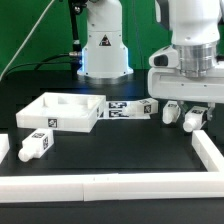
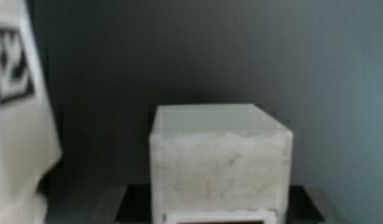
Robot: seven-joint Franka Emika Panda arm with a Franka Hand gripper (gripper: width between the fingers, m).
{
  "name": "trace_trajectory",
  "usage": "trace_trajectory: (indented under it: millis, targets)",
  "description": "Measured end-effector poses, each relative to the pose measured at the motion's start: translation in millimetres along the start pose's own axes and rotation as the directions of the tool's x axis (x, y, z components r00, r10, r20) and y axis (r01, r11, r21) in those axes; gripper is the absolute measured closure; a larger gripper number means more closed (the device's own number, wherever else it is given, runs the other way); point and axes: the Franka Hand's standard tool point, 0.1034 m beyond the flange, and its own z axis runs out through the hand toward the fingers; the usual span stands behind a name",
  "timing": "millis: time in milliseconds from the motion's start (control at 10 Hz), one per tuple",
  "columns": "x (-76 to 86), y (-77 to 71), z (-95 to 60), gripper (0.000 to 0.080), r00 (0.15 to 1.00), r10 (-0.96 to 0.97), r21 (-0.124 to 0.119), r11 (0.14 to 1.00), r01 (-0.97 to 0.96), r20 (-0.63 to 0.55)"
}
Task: Assemble one leg
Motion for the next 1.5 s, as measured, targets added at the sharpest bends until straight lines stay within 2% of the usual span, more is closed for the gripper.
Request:
trace_trajectory:
  millis: [200, 300, 400, 500, 600, 700, 800, 1000, 1100, 1300, 1400, 1500]
  targets:
    - [-0.3, 3.3, 4.1, 0.0520, 1.000, -0.019, -0.007, 1.000, 0.019, 0.004]
    - [-0.7, 2.8, 4.2, 0.0484, 1.000, -0.021, -0.007, 1.000, 0.021, 0.004]
    - [-0.7, 2.8, 4.2, 0.0484, 1.000, -0.021, -0.007, 1.000, 0.021, 0.004]
    - [-0.4, 2.9, 3.9, 0.0301, 1.000, -0.021, -0.006, 1.000, 0.021, 0.004]
    - [2.4, 2.0, -2.5, 0.0301, 1.000, -0.030, 0.001, 1.000, 0.030, -0.001]
    - [5.1, 0.9, -15.0, 0.0183, 0.999, -0.040, 0.013, 0.999, 0.040, -0.010]
    - [10.2, 5.4, -31.9, 0.0160, 0.998, -0.061, 0.023, 0.998, 0.061, -0.013]
    - [29.6, 28.2, -69.8, 0.0151, 0.993, -0.119, 0.045, 0.992, 0.120, -0.022]
    - [40.7, 48.3, -86.0, 0.0151, 0.987, -0.157, 0.050, 0.986, 0.159, -0.040]
    - [65.8, 93.7, -104.9, 0.0150, 0.962, -0.264, 0.044, 0.963, 0.267, -0.072]
    - [72.9, 101.1, -108.7, 0.0150, 0.966, -0.244, 0.045, 0.968, 0.248, -0.080]
    - [71.1, 99.4, -107.5, 0.0150, 0.966, -0.245, 0.045, 0.968, 0.249, -0.078]
